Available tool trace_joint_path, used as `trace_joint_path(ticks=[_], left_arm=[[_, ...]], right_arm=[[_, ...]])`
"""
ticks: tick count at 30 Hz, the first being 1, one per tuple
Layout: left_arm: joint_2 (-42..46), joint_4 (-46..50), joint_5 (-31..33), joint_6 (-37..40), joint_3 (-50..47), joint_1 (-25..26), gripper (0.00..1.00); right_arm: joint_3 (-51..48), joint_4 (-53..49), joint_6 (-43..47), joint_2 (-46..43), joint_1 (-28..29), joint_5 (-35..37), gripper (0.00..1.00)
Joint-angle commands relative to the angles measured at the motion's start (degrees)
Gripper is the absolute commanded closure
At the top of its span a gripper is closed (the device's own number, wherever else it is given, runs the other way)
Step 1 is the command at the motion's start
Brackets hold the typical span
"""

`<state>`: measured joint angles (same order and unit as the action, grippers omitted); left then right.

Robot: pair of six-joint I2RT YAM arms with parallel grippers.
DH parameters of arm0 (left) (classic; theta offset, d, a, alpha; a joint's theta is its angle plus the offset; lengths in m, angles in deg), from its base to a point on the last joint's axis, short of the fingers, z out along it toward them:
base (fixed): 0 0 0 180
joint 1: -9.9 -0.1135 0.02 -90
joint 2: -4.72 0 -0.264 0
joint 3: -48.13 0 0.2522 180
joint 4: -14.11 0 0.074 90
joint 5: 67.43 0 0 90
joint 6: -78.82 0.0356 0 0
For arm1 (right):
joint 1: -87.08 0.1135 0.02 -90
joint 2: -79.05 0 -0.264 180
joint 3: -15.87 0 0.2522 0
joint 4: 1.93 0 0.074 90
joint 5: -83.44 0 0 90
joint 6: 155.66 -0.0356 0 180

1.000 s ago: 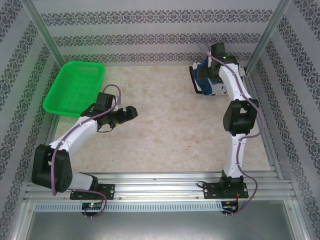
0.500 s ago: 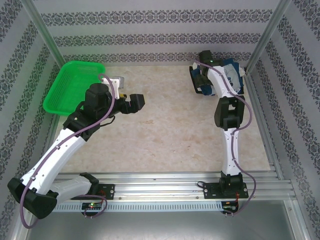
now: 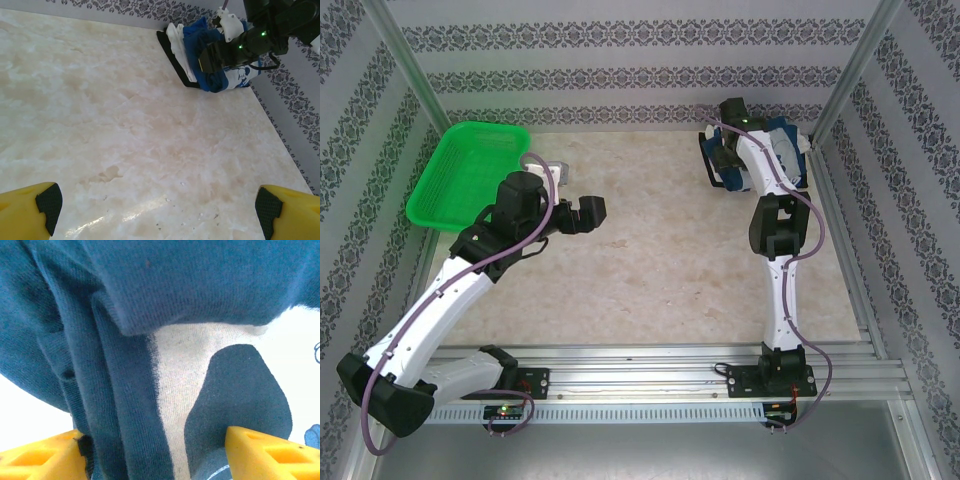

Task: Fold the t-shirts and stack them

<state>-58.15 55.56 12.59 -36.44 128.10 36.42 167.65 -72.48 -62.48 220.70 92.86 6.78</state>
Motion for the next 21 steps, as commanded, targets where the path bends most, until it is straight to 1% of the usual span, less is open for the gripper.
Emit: trace_joint_path(ticks=[1, 4, 6, 7, 9, 10, 12, 14, 16, 21], left_arm=[[1.19, 0.84, 1.31, 0.79, -1.15, 0.29, 0.0], [2.15, 0.87, 1.83, 0.49, -2.0, 0.3, 0.0], [2.65, 1.2, 2.22, 0.3, -2.49, 0.31, 0.0], [2.75, 1.43, 2.27, 0.23, -2.65, 0.3, 0.0], [2.89, 2.28, 2.74, 0.2, -2.58, 0.33, 0.0], [3.08, 2.54, 3.06, 0.29, -2.48, 0.31, 0.0], [3.36, 3.12, 3.76, 0.51, -2.37, 0.35, 0.0], [3.56, 3.33, 4.31, 0.51, -2.52, 0.27, 0.0], [3.68, 3.17, 4.62, 0.22, -2.82, 0.29, 0.0], [3.7, 2.27, 4.09, -0.57, -3.68, 0.29, 0.0]], right_arm=[[0.56, -0.75, -0.45, 0.23, 0.19, 0.04, 0.32], [1.79, -1.21, -0.98, 1.79, 0.53, 1.83, 0.36], [2.19, -1.06, -0.98, 2.76, 0.65, 3.08, 0.43], [2.53, -1.12, -1.13, 3.14, 0.72, 3.14, 0.5], [3.24, -1.16, -1.84, 3.4, 0.7, 4.79, 0.68], [3.75, -1.42, -2.17, 3.25, 0.57, 4.97, 0.75], [4.59, -1.64, -3.25, 1.64, 0.04, 2.58, 0.85], [3.57, -0.13, -4.29, -0.74, -0.63, -0.34, 0.89], [1.27, 2.3, -5.33, -3.48, -1.73, -4.24, 0.9], [-5.45, 7.5, -10.97, -8.82, -7.27, -16.18, 0.87]])
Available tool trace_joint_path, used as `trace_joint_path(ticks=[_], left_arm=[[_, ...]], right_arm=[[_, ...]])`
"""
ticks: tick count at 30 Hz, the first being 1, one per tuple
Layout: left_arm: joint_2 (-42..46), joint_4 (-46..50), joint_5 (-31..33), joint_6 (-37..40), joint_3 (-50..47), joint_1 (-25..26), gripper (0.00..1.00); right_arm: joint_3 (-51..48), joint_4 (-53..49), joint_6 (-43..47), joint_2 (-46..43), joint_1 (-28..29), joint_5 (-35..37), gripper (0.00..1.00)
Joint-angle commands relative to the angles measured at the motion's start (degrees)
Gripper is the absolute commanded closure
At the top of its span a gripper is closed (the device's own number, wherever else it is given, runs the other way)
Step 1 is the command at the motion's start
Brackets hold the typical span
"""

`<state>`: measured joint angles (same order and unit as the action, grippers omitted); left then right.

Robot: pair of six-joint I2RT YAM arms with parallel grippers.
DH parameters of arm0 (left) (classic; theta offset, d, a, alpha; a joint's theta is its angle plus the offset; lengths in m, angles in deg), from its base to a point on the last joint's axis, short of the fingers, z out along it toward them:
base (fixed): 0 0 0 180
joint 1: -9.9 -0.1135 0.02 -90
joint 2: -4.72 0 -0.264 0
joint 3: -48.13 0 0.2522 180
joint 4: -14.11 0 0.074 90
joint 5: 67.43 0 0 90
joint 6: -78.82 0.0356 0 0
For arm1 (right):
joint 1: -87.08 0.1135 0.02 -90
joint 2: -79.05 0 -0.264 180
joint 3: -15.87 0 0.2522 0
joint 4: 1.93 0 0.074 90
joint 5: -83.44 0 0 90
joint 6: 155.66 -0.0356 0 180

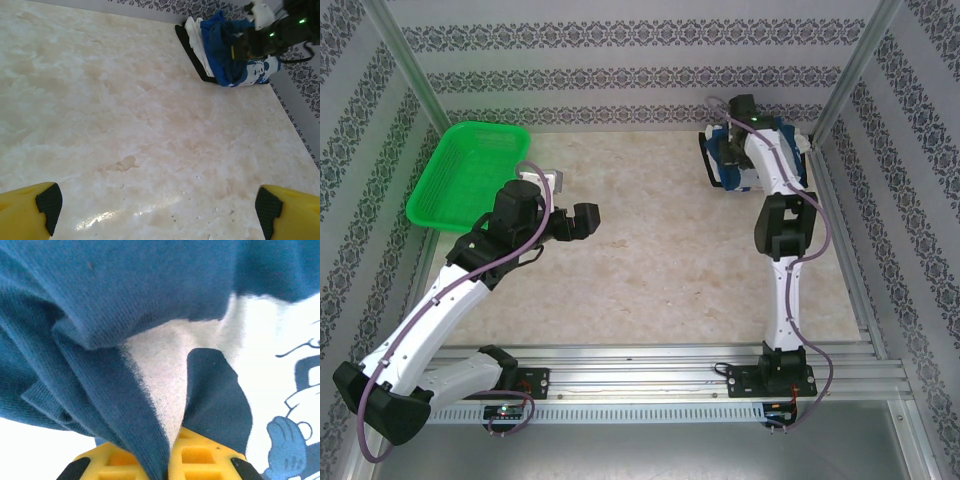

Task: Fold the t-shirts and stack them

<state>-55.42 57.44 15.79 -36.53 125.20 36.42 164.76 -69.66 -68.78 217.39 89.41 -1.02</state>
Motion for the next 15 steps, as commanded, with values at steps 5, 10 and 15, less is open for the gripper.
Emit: trace_joint_path(ticks=[5, 10, 15], left_arm=[[1.01, -0.33, 0.11, -1.1, -1.64, 0.31, 0.0], [0.85, -1.09, -0.33, -1.68, -2.12, 0.35, 0.0], [0.47, -1.87, -0.16, -2.06, -2.38, 0.28, 0.0]], right_arm=[[-11.64, 11.63, -7.25, -9.14, -8.77, -18.17, 0.84], [-16.49, 16.32, -10.65, -10.23, -12.52, -25.45, 0.84], [-14.79, 15.48, -9.5, -8.23, -10.83, -26.29, 0.83]])
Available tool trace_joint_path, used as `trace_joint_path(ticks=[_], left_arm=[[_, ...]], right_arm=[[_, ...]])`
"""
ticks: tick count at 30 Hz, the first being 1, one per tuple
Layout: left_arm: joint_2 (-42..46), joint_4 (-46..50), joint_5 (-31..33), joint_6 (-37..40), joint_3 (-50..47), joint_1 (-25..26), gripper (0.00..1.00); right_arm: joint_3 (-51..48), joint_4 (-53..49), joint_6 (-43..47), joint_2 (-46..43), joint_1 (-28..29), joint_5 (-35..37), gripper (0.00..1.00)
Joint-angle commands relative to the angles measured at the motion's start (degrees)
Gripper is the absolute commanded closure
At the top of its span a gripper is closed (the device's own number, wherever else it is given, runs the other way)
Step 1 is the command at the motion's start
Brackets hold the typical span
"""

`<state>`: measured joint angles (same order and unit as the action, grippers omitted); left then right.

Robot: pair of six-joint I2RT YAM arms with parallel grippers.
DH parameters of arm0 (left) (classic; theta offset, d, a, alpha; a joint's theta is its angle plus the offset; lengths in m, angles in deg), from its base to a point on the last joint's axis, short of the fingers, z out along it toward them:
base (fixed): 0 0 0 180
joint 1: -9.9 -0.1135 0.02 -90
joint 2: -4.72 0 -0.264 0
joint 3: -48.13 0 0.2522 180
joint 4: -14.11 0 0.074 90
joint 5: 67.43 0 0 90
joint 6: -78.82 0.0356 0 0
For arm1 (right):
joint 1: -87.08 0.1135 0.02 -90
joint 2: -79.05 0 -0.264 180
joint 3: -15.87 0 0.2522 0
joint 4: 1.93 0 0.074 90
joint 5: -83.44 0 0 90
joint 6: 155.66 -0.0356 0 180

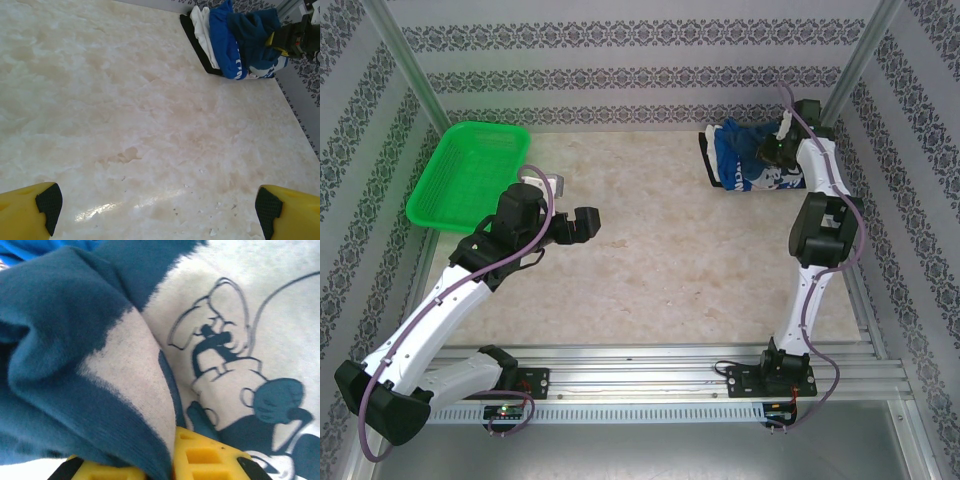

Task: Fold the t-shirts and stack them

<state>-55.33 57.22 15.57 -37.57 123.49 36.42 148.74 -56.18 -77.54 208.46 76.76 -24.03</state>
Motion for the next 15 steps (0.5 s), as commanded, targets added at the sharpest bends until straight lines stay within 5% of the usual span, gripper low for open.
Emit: trace_joint_path(ticks=[1, 15], left_arm=[[0.3, -1.69, 0.04, -1.12, -0.63, 0.35, 0.0], [1.01, -1.39, 0.94, -2.0, -2.25, 0.31, 0.0]], right_arm=[[2.11, 1.38, -0.98, 1.48, 2.21, -3.18, 0.83], [1.31, 2.79, -4.51, 4.53, 7.6, -7.58, 0.8]])
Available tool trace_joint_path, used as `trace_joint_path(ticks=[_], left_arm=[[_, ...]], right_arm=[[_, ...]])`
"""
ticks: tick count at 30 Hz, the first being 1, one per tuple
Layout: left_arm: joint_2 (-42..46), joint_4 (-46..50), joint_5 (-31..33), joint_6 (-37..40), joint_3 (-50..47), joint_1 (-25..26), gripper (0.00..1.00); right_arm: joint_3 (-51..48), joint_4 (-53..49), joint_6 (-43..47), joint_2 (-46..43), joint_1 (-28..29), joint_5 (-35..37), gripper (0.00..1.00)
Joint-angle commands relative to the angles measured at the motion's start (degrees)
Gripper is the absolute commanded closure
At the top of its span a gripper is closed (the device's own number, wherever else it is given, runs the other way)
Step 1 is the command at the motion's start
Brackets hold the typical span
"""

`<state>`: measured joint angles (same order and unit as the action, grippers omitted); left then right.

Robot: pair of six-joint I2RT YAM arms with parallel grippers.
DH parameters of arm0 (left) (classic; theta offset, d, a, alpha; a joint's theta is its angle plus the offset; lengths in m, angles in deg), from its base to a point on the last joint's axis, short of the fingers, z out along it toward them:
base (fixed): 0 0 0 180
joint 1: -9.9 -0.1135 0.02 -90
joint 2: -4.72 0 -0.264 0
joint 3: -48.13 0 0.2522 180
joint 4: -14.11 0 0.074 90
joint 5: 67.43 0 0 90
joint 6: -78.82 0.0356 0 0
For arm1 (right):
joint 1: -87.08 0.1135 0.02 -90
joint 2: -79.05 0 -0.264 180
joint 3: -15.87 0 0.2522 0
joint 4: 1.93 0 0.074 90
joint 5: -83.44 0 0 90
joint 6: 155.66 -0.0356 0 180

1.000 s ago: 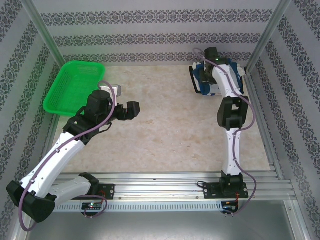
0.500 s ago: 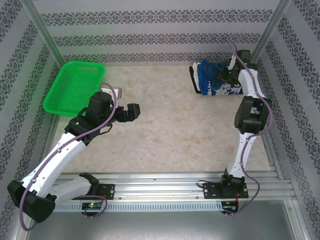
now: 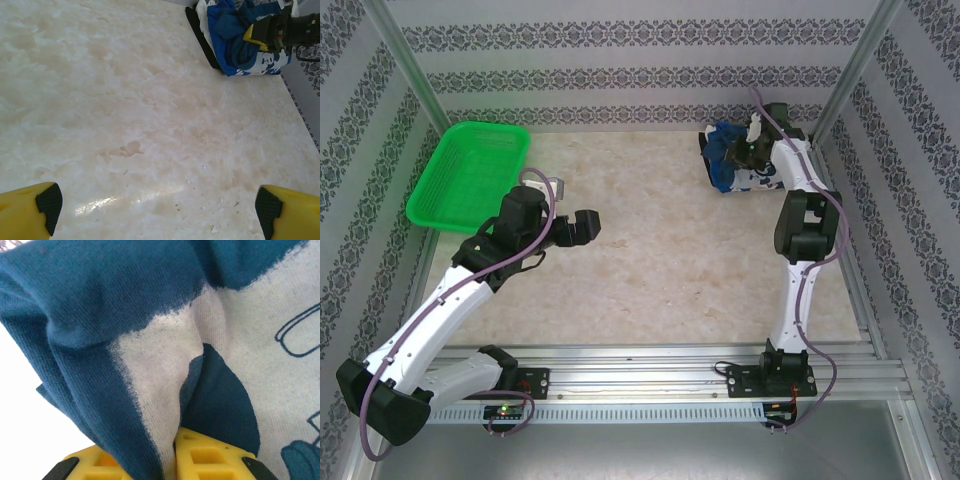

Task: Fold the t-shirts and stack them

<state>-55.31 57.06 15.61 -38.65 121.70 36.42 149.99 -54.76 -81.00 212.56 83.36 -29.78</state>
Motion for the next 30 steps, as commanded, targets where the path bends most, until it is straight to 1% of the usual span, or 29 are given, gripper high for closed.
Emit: trace_joint_path(ticks=[1, 2, 4, 6, 9, 11, 12, 15, 20, 22, 27, 29, 30], left_arm=[[1.12, -1.24, 0.83, -1.06, -0.63, 0.36, 0.0], [1.23, -1.3, 0.68, -1.15, -0.76, 0.28, 0.0], [1.47, -1.38, 0.59, -1.45, -1.31, 0.31, 0.0], [1.67, -1.92, 0.63, -1.84, -2.09, 0.28, 0.0], [1.56, -2.82, 0.35, -2.32, -2.83, 0.29, 0.0], [1.41, -2.92, 0.37, -2.33, -2.85, 0.37, 0.0], [1.24, -2.91, 0.28, -2.34, -2.79, 0.28, 0.0], [1.25, -2.91, 0.12, -2.66, -2.89, 0.33, 0.0], [1.38, -3.49, 0.26, -3.12, -3.14, 0.33, 0.0], [1.09, -3.99, 0.28, -3.21, -3.12, 0.31, 0.0], [0.09, -5.79, 0.16, -3.67, -2.73, 0.32, 0.0], [-0.2, -5.99, 0.36, -3.33, -1.9, 0.28, 0.0], [-0.26, -5.9, 0.81, -2.92, -1.21, 0.22, 0.0]], right_arm=[[-0.07, 1.1, -1.53, 0.43, 0.8, -0.75, 0.8], [-0.43, 1.52, -2.35, 0.43, 0.3, -1.02, 0.77], [-0.91, 2.66, -3.87, 0.79, -0.61, -4.33, 0.69], [1.77, -0.67, -3.63, 2.69, -0.76, -4.84, 0.67], [2.88, -1.84, -2.97, 4.02, -0.64, -7.08, 0.52], [1.41, -0.12, -3.71, 2.68, -0.66, -6.43, 0.49], [-0.76, 2.49, -4.85, 1.32, -0.96, -6.86, 0.45], [-4.71, 7.49, -7.29, -2.47, -1.85, -10.01, 0.42], [-8.74, 7.05, -4.07, -9.3, -1.73, -13.87, 0.34], [-10.74, 5.93, -3.23, -11.93, -1.95, -13.46, 0.33], [-20.22, 10.67, -5.31, -19.66, -3.64, -14.21, 0.3], [-23.31, 10.55, -4.73, -22.91, -4.3, -11.89, 0.27], [-25.69, 10.63, -3.88, -25.44, -4.57, -9.35, 0.24]])
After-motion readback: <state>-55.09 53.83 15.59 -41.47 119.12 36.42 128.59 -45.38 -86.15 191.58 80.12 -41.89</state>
